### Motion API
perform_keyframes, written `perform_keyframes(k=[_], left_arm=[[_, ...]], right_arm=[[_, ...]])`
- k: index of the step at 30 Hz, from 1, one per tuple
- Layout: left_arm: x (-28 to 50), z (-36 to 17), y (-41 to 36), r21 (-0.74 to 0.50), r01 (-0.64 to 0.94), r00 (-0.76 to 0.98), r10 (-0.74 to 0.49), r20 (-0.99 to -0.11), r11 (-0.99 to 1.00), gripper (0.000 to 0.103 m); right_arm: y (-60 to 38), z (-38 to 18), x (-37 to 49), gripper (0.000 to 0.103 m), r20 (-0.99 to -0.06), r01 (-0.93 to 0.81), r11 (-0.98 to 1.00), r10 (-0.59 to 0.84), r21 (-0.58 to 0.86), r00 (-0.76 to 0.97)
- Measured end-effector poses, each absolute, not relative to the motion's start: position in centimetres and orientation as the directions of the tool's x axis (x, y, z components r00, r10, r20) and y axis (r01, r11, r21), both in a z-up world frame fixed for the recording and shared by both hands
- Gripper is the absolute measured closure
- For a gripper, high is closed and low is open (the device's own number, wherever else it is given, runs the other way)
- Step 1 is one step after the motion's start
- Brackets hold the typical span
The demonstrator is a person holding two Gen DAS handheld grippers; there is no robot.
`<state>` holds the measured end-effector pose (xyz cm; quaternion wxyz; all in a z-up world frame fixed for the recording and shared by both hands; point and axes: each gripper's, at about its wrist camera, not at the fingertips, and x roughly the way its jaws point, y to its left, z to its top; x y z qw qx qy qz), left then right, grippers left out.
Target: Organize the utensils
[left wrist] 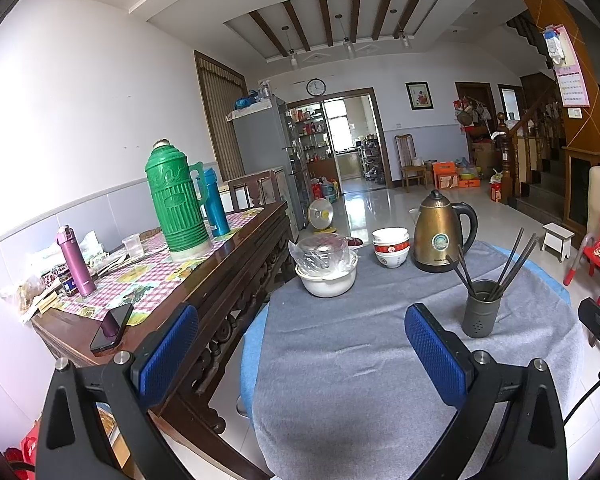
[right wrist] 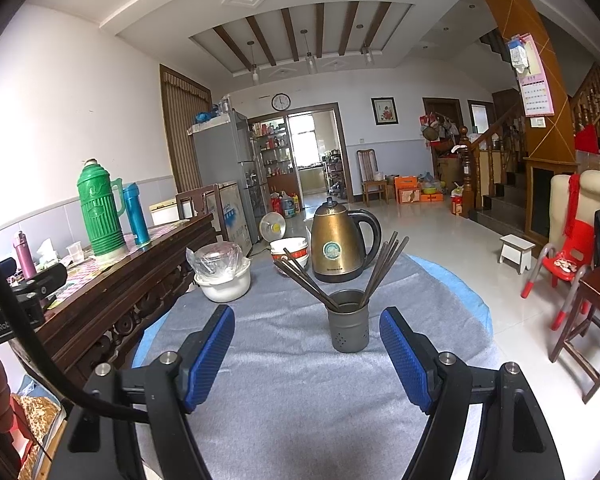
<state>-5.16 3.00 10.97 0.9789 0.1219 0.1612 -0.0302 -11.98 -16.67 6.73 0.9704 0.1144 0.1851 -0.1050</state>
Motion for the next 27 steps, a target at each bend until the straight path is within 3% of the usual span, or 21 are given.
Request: perform_keyframes(k=[27], left_arm=[[-5.23,10.41,3.28,0.226,0.091,0.942,-0.01,-0.336,0.97,0.0]], right_arm=[[-16.68,6.41,-11.62,0.024,-0.399,0.235,0.955,-0.148,0.179,0.905]])
